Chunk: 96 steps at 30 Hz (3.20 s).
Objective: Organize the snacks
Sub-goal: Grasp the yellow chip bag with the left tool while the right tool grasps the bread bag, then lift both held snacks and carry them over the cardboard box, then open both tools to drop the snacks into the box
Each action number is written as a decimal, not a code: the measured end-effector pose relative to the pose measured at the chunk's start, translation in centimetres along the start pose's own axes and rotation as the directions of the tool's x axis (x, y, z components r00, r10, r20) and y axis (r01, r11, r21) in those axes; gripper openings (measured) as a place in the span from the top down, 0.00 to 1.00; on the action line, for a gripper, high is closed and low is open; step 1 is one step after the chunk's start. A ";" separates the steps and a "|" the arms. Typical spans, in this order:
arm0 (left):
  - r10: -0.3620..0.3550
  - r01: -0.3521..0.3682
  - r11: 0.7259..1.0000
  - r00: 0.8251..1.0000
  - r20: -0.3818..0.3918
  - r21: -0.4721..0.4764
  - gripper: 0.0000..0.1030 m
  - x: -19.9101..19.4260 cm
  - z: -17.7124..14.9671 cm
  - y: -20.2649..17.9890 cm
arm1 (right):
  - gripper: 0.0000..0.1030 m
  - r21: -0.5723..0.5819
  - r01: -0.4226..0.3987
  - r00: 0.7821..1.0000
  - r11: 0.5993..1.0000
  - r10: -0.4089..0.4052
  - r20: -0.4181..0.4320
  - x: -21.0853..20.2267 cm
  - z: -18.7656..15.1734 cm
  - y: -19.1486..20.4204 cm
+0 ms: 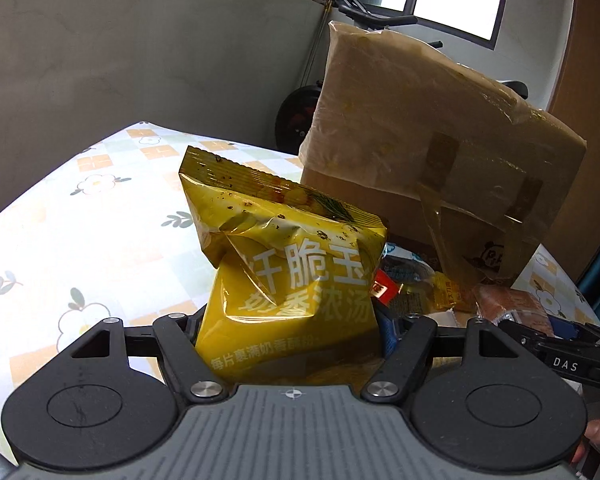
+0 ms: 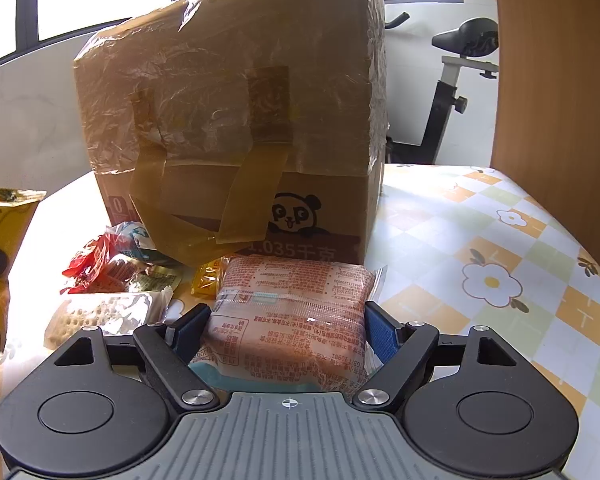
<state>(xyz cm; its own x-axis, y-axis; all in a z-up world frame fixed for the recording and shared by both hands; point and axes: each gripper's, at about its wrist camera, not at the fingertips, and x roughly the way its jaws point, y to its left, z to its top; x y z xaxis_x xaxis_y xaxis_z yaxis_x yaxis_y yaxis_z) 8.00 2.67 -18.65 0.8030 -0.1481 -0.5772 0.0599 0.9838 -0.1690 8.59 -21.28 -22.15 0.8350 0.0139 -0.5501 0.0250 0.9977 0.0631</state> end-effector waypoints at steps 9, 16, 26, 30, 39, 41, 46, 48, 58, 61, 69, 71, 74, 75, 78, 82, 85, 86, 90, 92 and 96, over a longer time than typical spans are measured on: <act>-0.004 0.004 1.000 1.000 -0.007 0.023 0.27 -0.2 -0.8 -0.3 | 0.24 0.000 -0.005 1.000 1.000 0.005 0.002 -0.1 0.1 -0.1; -0.022 0.023 0.999 1.000 -0.018 0.040 0.27 -0.3 -1.1 -0.7 | 0.24 -0.005 -0.003 1.000 1.000 0.003 -0.005 -0.1 0.2 0.0; -0.062 0.062 0.996 0.998 0.003 0.059 0.27 -2.0 -0.7 -1.4 | 0.26 -0.011 -0.021 1.000 1.000 0.021 0.004 -2.6 1.2 -0.1; -0.081 0.077 0.994 0.996 0.041 0.082 0.27 -3.0 -0.3 -1.9 | 0.26 -0.013 -0.020 0.999 1.000 0.020 0.045 -4.6 1.9 -0.4; -0.105 0.093 0.991 0.986 0.132 0.094 0.27 -5.4 1.8 -1.9 | 0.26 -0.012 -0.026 0.980 1.000 0.028 0.195 -9.3 5.4 -1.1; -0.110 0.095 0.991 0.981 0.157 0.098 0.27 -5.8 2.7 -2.0 | 0.26 -0.017 -0.027 0.972 0.999 0.030 0.233 -10.3 6.6 -1.2; -0.121 0.101 0.990 0.968 0.219 0.103 0.27 -6.9 4.9 -2.1 | 0.26 -0.024 -0.041 0.948 0.999 0.046 0.315 -12.3 9.1 -1.7; -0.127 0.104 0.988 0.963 0.237 0.110 0.27 -7.1 6.0 -2.3 | 0.26 -0.033 -0.052 0.941 0.998 0.060 0.332 -12.4 10.3 -1.9; -0.190 0.145 0.975 0.939 0.287 0.170 0.26 -4.9 15.1 -6.3 | 0.26 -0.130 -0.043 0.921 0.991 0.090 0.379 -8.9 19.5 -1.9; -0.214 0.166 0.967 0.941 0.263 0.193 0.26 -2.4 17.7 -8.4 | 0.27 -0.158 -0.021 0.920 0.987 0.081 0.383 -7.2 21.4 -1.7; -0.158 0.124 0.959 0.980 0.117 0.256 0.26 5.8 21.7 -12.5 | 0.27 -0.158 -0.014 0.942 0.987 0.066 0.330 -2.2 23.4 -1.7; -0.130 0.098 0.957 0.986 0.101 0.272 0.26 7.0 22.0 -13.1 | 0.27 -0.186 0.000 0.949 0.983 0.058 0.310 -1.0 23.5 -1.4; -0.107 0.078 0.952 0.991 0.083 0.297 0.26 8.6 22.7 -13.5 | 0.27 -0.201 0.021 0.958 0.979 0.038 0.286 0.5 23.6 -1.0; -0.103 0.076 0.949 0.992 0.075 0.306 0.26 9.0 22.9 -13.7 | 0.26 -0.195 0.023 0.959 0.980 0.034 0.281 0.9 23.7 -1.1; -0.109 0.086 0.947 0.992 0.059 0.311 0.20 10.3 23.5 -14.0 | 0.26 -0.176 0.032 0.966 0.984 0.015 0.259 2.1 23.7 -1.0; -0.108 0.092 0.950 0.993 0.037 0.298 0.07 11.7 24.1 -14.0 | 0.25 -0.139 0.019 0.975 0.990 0.012 0.221 3.2 23.7 -1.2; -0.099 0.088 0.948 0.995 0.021 0.307 0.07 12.1 24.0 -13.9 | 0.22 -0.119 0.024 0.973 0.993 0.004 0.229 3.0 23.4 -1.3; -0.102 0.088 0.948 0.994 0.031 0.305 0.07 11.9 23.9 -13.8 | 0.20 -0.112 0.023 0.972 0.993 0.004 0.233 2.7 23.3 -1.4; -0.127 0.106 0.953 0.990 0.058 0.283 0.07 10.6 23.6 -12.4 | 0.19 -0.074 0.006 0.971 0.997 0.012 0.237 1.6 23.1 -2.2; -0.128 0.104 0.957 0.989 0.074 0.273 0.07 9.7 23.4 -11.6 | 0.19 -0.050 -0.002 0.971 0.999 0.014 0.237 1.1 23.0 -2.9; -0.118 0.083 0.964 0.985 0.125 0.253 0.07 7.4 23.4 -9.6 | 0.20 -0.010 -0.018 0.971 1.000 0.020 0.238 -0.3 22.5 -3.8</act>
<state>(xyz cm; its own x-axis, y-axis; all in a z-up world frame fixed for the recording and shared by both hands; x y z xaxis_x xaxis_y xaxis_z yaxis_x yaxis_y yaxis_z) 27.21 -5.51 -2.63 0.8583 -0.2489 -0.4488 0.2746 0.9615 -0.0083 20.62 -26.57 -3.44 0.9420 0.0173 -0.3352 0.0044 0.9979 0.0641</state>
